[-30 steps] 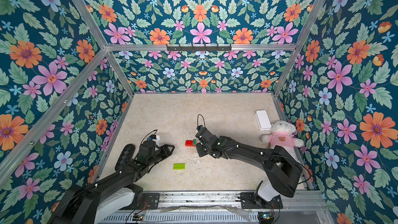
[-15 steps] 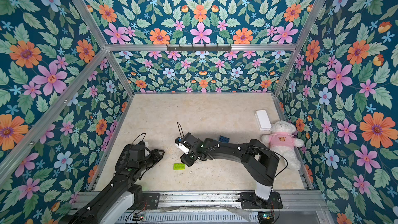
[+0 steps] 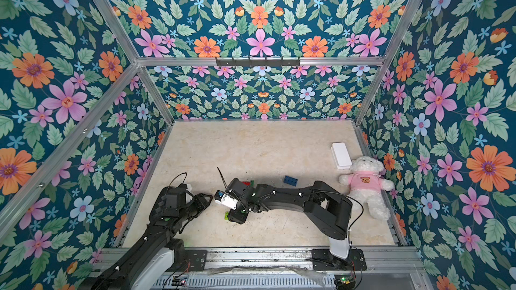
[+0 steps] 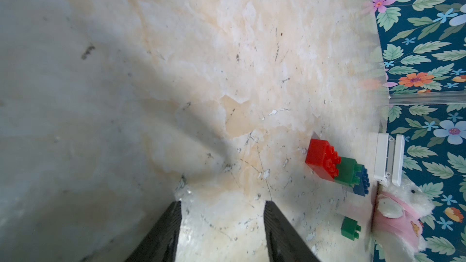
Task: Assemble the number 5 with lego
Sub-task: Pick up the lego brick from the center of the board.
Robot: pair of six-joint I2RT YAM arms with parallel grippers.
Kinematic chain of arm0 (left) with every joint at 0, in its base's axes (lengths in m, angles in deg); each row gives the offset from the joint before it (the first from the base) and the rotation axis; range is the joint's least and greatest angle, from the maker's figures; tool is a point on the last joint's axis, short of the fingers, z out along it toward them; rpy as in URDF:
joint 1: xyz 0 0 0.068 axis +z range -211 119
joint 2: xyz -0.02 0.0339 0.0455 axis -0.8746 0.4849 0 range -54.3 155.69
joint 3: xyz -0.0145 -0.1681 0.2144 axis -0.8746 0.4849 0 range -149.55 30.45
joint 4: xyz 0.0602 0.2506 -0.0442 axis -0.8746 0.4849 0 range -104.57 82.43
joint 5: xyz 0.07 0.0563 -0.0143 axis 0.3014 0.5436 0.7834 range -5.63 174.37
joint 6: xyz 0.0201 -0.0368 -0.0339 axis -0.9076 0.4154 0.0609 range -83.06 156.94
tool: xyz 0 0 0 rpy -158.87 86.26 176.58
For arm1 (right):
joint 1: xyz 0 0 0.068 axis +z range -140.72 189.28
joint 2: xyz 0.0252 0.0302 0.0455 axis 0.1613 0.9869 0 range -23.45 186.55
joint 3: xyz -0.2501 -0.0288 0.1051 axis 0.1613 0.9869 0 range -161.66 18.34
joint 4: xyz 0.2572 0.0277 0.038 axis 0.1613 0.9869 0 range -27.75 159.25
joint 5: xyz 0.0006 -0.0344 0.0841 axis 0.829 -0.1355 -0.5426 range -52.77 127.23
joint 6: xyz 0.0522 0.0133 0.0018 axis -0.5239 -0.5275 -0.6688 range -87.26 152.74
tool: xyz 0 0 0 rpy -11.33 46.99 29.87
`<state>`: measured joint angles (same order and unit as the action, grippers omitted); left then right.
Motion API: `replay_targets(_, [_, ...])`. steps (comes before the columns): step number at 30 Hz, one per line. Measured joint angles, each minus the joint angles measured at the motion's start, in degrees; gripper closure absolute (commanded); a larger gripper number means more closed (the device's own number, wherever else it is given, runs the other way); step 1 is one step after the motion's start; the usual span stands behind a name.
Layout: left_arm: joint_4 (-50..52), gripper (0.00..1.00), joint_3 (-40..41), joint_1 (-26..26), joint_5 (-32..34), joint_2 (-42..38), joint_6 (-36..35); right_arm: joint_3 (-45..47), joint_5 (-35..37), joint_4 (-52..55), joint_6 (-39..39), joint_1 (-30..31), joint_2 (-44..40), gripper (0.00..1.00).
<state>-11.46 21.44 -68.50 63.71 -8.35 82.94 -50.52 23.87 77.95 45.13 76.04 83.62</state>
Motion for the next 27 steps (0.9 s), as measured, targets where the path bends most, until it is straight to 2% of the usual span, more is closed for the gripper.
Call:
replay_targets(12, [-1.01,0.45,0.55,0.76,-0.70,-0.02,-0.04,-2.47,4.07,1.64,2.71,1.38,5.05,0.45])
replay_targets(27, [-3.30,0.46,1.38,1.05,-1.66,0.68,0.00,-1.60,10.08,0.83,2.62,2.40,5.46,0.62])
